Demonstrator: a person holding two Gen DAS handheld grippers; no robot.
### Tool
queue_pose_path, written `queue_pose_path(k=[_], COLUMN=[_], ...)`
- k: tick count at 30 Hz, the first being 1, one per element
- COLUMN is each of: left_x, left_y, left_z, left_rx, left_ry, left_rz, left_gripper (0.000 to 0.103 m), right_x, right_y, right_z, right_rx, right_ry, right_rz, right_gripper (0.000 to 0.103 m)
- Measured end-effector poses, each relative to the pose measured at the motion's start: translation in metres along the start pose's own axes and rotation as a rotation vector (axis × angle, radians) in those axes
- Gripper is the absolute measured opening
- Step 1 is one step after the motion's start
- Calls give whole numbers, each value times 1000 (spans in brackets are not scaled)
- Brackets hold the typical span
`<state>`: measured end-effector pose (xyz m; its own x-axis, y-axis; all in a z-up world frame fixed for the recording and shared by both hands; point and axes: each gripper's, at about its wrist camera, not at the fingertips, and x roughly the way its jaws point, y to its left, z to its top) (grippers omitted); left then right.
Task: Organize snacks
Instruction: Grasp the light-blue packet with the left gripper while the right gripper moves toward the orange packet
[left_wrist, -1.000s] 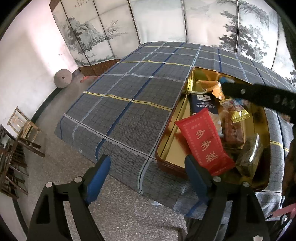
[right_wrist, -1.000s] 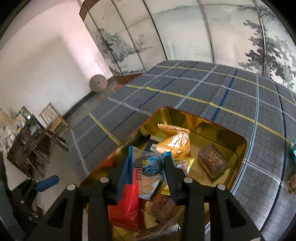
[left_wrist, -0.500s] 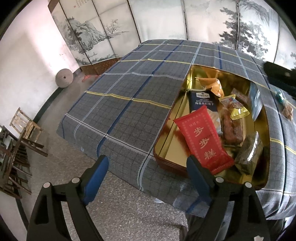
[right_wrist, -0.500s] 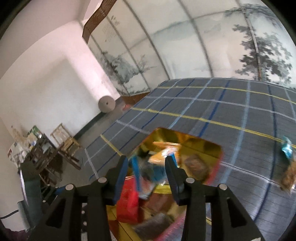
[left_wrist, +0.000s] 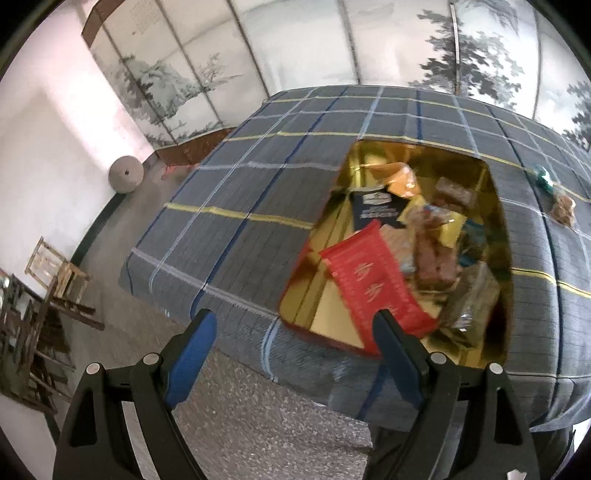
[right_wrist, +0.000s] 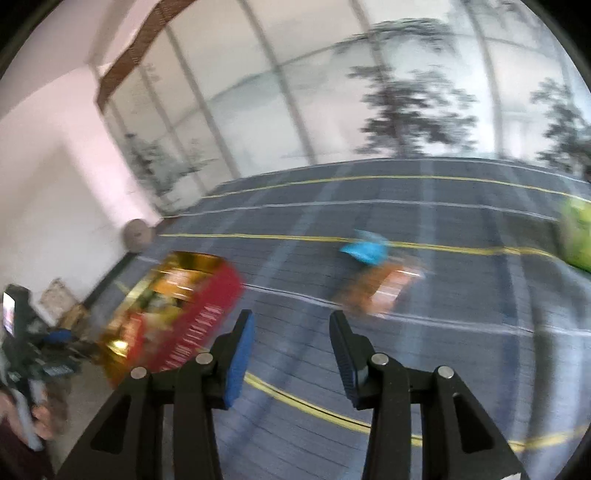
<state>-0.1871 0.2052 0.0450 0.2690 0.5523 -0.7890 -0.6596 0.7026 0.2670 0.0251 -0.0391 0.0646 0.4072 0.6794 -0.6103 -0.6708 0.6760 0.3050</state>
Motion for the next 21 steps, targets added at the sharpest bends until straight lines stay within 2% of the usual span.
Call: queue_pose_path(k=[5, 10, 13, 16, 19, 21], left_x=[-18, -32, -39, -33, -18, -8], left_y=[-31, -77, -117, -162, -206, -234], left_z=[16, 44, 67, 96, 127, 147], left_rx=[72, 146, 221, 269, 304, 331], left_ry=[-23, -10, -20, 14, 43, 43], left_rz=[-51, -174, -266, -382, -447, -460], left_gripper=[84, 84, 86, 86, 86, 86], right_x=[-23, -37, -38, -35, -34, -40], right_y=[-67, -123, -144, -157, -166, -170], right_z=[-19, -27, -31, -37, -46, -46], right_rx=[-11, 49, 77, 84, 105, 120], right_ry=[25, 39, 42, 45, 49, 15], right_rz=[-263, -402, -424, -419, -397, -370], right_gripper=[43, 48, 50, 51, 51, 52])
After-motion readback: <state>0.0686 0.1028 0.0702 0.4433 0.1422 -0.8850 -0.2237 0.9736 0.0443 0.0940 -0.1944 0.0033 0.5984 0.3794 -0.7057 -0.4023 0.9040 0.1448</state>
